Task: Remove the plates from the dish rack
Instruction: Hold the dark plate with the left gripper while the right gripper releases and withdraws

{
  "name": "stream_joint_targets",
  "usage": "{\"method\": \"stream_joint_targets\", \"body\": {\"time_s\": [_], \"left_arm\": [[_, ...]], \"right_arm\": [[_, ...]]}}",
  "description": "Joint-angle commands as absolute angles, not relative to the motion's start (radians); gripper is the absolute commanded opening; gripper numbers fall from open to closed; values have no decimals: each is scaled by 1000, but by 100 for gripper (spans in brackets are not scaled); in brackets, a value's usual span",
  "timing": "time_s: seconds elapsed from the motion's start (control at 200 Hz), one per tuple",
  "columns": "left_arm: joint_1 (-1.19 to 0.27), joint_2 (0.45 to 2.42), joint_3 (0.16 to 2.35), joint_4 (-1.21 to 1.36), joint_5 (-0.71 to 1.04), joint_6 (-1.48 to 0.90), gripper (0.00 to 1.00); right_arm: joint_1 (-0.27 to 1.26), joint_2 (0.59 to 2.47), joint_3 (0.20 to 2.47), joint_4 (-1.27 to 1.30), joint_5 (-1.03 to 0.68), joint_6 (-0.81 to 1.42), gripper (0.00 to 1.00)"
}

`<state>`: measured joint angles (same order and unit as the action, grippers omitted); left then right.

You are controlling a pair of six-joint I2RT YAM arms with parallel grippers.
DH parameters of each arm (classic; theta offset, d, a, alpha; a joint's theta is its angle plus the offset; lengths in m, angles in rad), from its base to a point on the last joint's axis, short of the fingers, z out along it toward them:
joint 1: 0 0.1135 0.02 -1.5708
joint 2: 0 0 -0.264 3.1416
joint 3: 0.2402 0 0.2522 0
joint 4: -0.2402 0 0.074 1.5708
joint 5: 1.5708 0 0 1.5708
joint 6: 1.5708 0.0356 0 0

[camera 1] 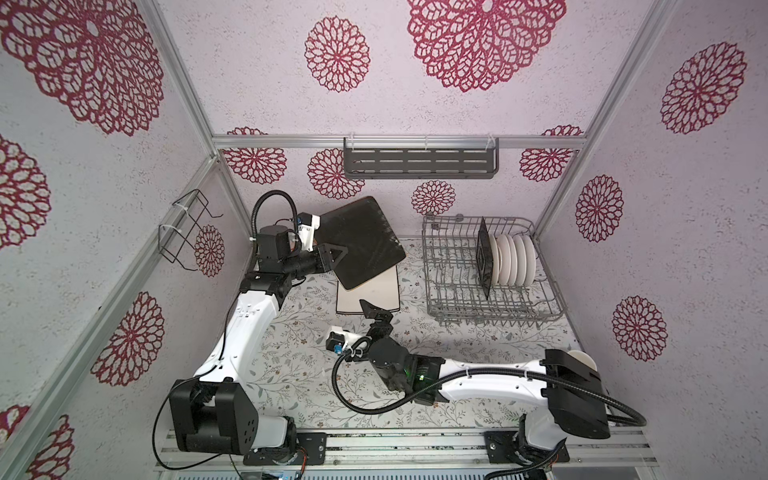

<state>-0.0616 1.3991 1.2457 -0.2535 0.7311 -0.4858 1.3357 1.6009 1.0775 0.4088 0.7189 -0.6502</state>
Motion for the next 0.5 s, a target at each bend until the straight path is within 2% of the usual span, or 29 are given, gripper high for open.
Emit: {"method": "stream_joint_targets", "body": {"time_s": [0.0,0.23,0.49], "left_arm": [[-57,1373,1290,-151,751,-469,0],[-57,1343,1284,-234,721,-417,0],[-58,1302,1261,-321,694,-374,0]], "right_arm": [[1327,1508,1062,178,635,-424,98],[1214,1312,1072,-1,345,-217,94],[945,1220,1197,-181,-13,-69,87]]}}
